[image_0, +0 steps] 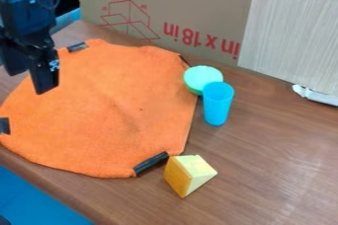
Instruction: Fold the cloth from bottom left to top right
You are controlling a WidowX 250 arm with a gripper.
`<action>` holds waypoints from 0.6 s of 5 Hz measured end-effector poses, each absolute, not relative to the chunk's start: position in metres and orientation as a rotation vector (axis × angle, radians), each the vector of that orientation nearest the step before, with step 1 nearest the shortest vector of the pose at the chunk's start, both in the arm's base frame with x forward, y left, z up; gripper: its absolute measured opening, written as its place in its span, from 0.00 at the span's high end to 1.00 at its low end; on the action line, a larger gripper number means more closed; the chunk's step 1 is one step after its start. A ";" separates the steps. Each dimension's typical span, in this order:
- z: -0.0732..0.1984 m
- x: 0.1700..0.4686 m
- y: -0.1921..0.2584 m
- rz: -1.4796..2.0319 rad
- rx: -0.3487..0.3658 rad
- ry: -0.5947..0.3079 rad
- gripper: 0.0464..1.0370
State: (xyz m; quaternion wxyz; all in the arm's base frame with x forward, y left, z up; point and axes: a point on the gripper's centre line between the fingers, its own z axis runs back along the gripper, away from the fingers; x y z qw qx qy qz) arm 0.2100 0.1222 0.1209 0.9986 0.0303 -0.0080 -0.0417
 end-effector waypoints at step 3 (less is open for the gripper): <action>0.081 0.187 0.166 0.256 0.032 -0.176 0.04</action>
